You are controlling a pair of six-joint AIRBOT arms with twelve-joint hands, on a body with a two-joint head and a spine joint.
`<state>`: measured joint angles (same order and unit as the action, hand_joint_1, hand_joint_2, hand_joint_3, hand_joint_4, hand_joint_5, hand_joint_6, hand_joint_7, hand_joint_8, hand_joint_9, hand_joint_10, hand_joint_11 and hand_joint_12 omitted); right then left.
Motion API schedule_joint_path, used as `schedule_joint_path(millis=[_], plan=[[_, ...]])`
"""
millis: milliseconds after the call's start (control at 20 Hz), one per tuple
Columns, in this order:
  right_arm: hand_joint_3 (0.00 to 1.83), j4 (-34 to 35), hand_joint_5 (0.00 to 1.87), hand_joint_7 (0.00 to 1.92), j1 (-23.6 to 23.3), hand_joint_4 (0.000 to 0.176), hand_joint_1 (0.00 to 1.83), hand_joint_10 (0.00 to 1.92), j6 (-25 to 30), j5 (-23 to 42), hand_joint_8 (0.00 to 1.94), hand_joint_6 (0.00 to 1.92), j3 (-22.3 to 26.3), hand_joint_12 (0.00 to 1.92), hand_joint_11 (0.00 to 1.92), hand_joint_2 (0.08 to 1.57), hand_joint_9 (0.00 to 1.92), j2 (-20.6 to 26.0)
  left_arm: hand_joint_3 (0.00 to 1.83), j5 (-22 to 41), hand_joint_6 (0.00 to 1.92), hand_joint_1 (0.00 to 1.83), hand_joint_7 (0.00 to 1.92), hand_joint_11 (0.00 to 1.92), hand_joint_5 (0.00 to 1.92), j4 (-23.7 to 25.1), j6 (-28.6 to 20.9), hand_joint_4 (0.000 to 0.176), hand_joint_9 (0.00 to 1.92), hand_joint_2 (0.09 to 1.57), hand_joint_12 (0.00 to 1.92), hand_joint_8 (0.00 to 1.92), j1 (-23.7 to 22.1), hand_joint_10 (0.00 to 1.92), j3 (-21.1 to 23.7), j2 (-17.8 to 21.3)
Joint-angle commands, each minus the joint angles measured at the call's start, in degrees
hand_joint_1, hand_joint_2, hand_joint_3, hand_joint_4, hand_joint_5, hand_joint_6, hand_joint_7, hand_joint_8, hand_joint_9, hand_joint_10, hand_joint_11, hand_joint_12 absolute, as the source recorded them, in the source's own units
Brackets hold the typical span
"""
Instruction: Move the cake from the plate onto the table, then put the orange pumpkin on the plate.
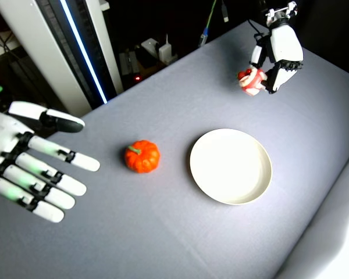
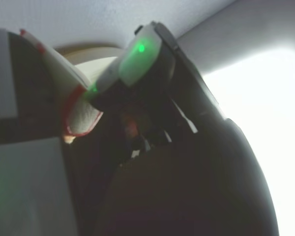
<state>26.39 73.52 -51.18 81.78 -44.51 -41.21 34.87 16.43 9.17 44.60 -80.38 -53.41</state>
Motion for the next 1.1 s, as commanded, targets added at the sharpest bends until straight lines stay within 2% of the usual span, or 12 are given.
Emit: schedule_joint_path(millis=[0,50,150,250,350,400,450,550,600,950,1000,1050], plan=[[0.00,0.2,0.00,0.00,-0.2,0.104,0.13,0.00,0.4,7.1,0.00,0.00,-0.2,0.00,0.00,1.17,0.00,0.0,0.04,3.5,1.27,1.12,0.71,0.84,0.82,-2.3,-0.2,0.000,0.78,1.16,1.92,1.88,-0.1,1.92,-0.2,0.5],[0.00,0.2,0.00,0.00,-0.2,0.111,0.13,0.00,0.4,7.1,0.00,0.00,-0.1,0.00,0.00,1.17,0.00,0.0,0.00,2.8,0.89,1.09,0.62,0.54,0.66,-2.3,-0.2,0.000,0.58,1.05,1.92,1.79,0.1,1.92,-0.3,0.2],[0.00,0.2,0.00,0.00,-0.1,0.102,0.14,0.00,0.4,7.1,0.00,0.00,-0.1,0.00,0.00,1.17,0.00,0.0,0.00,1.9,0.20,1.11,0.48,0.24,0.59,-2.4,-0.2,0.000,0.41,0.99,1.85,1.33,0.1,1.56,-0.9,-0.6],[0.00,0.2,0.00,0.00,-0.1,0.098,0.13,0.00,0.4,7.1,0.00,0.00,-0.1,0.00,0.00,1.17,0.00,0.0,0.00,1.2,0.02,1.08,0.42,0.11,0.52,-2.4,-0.2,0.000,0.33,0.96,1.67,0.88,0.4,1.20,-1.0,-0.8],[0.00,0.2,0.00,0.00,0.0,0.098,0.12,0.00,0.4,7.1,0.00,0.00,-0.1,0.00,0.00,1.18,0.00,0.0,0.00,0.7,0.00,1.01,0.37,0.00,0.34,-2.8,-0.2,0.000,0.29,0.91,1.18,0.15,0.7,0.44,-0.5,-0.3],[0.00,0.2,0.00,0.00,0.0,0.091,0.14,0.00,0.4,7.1,0.00,0.00,-0.1,0.00,0.00,1.18,0.00,0.0,0.00,0.6,0.00,0.95,0.19,0.00,0.19,-3.1,-0.2,0.022,0.18,0.87,0.81,0.03,0.8,0.23,-0.1,0.0],[0.00,0.2,0.00,0.00,0.0,0.083,0.14,0.00,0.4,7.1,0.00,0.00,-0.1,0.00,0.00,1.19,0.00,0.0,0.00,0.7,0.00,0.93,0.06,0.00,0.09,-3.3,-0.2,0.074,0.05,0.85,0.54,0.01,0.9,0.10,0.2,0.3],[0.00,0.2,0.00,0.00,0.1,0.086,0.15,0.00,0.4,7.1,0.00,0.00,-0.1,0.00,0.00,1.18,0.00,0.0,0.00,1.7,0.00,0.90,0.00,0.00,0.02,-4.3,-0.2,0.097,0.00,0.82,0.05,0.00,1.6,0.00,0.5,0.6],[0.00,0.2,0.00,0.00,0.1,0.090,0.15,0.00,0.4,7.1,0.00,0.00,-0.1,0.00,0.00,1.18,0.00,0.0,0.00,2.3,0.00,0.89,0.00,0.00,0.01,-4.8,-0.2,0.111,0.00,0.82,0.01,0.00,1.9,0.00,0.7,0.8],[0.00,0.2,0.00,0.00,0.1,0.103,0.12,0.00,0.4,6.7,0.00,0.00,0.0,0.00,0.00,1.19,0.00,0.0,0.00,6.7,0.01,0.86,0.00,0.05,0.04,-7.5,-0.2,0.061,0.00,0.82,0.02,0.00,2.7,0.00,2.4,2.3],[0.00,0.1,0.00,0.00,0.1,0.105,0.14,0.00,0.4,6.4,0.00,0.00,0.0,0.00,0.00,1.19,0.00,0.0,0.00,8.1,0.00,0.86,0.00,0.01,0.04,-8.3,-0.2,0.068,0.02,0.82,0.31,0.00,3.0,0.00,2.9,2.7],[0.00,0.0,0.00,0.00,0.1,0.087,0.18,0.00,0.4,5.8,0.00,0.00,0.0,0.00,0.00,1.17,0.00,-0.1,0.00,9.4,0.00,0.89,0.00,0.00,0.05,-9.0,-0.2,0.085,0.02,0.80,0.37,0.00,3.2,0.00,3.4,3.2]])
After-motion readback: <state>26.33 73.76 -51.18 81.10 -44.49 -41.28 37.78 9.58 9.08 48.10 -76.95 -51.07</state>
